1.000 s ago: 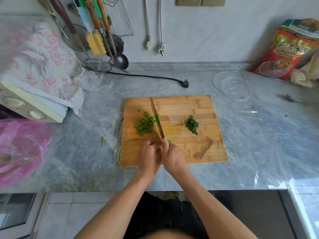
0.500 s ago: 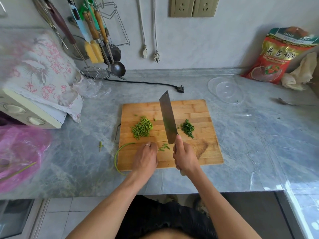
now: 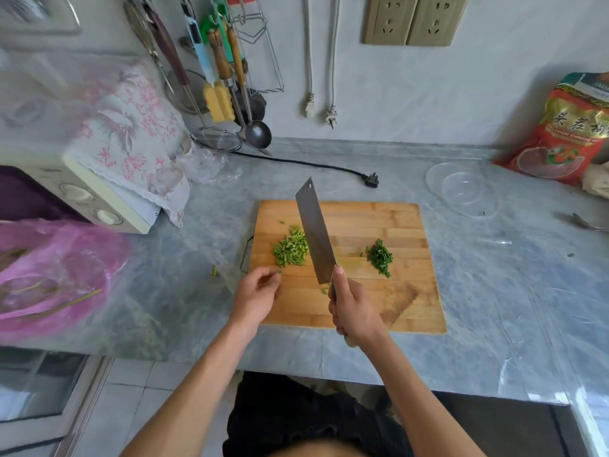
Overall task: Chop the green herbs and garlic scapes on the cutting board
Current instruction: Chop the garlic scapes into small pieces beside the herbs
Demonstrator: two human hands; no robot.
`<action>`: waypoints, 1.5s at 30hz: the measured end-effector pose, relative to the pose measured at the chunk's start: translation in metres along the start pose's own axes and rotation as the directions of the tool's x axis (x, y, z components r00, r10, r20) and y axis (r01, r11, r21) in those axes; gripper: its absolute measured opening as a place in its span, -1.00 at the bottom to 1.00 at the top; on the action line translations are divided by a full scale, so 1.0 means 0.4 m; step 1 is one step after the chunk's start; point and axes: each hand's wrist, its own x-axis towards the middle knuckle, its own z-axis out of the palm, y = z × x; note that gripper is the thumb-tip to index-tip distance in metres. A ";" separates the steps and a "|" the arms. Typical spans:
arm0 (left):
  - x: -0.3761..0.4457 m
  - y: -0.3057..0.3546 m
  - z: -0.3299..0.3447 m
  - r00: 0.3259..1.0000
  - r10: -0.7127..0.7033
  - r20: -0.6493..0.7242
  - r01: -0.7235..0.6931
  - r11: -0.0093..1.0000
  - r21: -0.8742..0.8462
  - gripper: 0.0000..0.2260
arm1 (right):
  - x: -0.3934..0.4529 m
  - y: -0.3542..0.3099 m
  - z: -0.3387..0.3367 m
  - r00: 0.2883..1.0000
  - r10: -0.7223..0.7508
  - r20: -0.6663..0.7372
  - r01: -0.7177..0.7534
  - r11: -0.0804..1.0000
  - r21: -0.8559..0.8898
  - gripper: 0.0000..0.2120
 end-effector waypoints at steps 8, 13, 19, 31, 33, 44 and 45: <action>0.117 -0.073 -0.280 0.933 -0.094 -0.347 0.131 0.988 0.084 -0.88 | 0.041 -0.068 0.102 0.982 -0.063 0.180 0.071 0.997 -0.040 -0.45; 0.185 -0.076 -0.300 0.923 -0.172 -0.343 0.165 0.985 -0.048 -0.85 | 0.048 -0.082 0.140 0.974 -0.060 0.217 0.072 0.996 -0.048 -0.45; 0.210 -0.096 -0.315 0.905 -0.173 -0.389 0.169 0.985 -0.045 -0.89 | 0.047 -0.074 0.130 0.980 -0.025 0.196 0.041 0.996 -0.077 -0.47; 0.028 -0.003 -0.095 0.941 0.338 0.034 -0.320 0.850 0.418 -0.82 | 0.036 -0.017 -0.046 1.000 0.007 -0.006 -0.008 0.993 -0.119 -0.46; 0.013 0.018 -0.028 0.866 0.428 0.258 -0.499 0.715 0.489 -0.77 | 0.036 -0.011 -0.060 1.000 -0.006 -0.020 0.003 0.989 -0.147 -0.46; 0.095 0.073 0.168 0.430 0.162 0.888 -0.903 0.070 0.424 -0.63 | -0.024 0.056 -0.125 0.979 0.070 -0.194 -0.094 0.989 -0.116 -0.38; 0.108 0.068 0.165 0.378 0.164 0.911 -0.925 0.018 0.381 -0.68 | -0.027 0.058 -0.123 0.978 0.076 -0.193 -0.098 0.990 -0.106 -0.37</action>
